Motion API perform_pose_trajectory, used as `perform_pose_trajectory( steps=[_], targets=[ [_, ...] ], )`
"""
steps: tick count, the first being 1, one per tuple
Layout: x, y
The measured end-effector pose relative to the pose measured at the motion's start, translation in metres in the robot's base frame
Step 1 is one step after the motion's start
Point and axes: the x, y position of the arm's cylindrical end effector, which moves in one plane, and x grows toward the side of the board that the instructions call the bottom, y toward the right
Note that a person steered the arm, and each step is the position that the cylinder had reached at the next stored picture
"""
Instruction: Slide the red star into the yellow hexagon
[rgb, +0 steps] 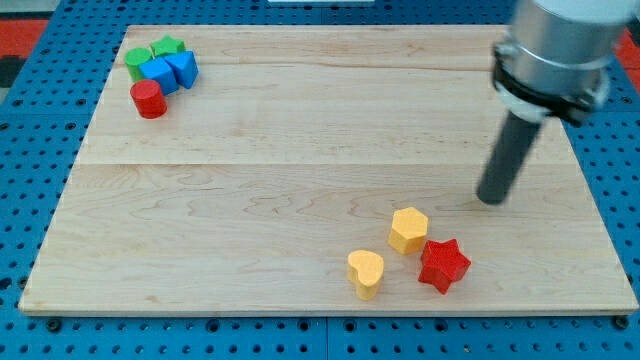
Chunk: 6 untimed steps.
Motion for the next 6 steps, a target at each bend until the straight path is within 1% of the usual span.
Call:
perform_pose_trajectory(
  steps=[1,2,3,4,5,6],
  targets=[
    [0.044,-0.003],
    [0.09,0.01],
    [0.097,-0.028],
    [0.086,-0.093],
    [0.058,-0.138],
    [0.046,-0.141]
  ],
)
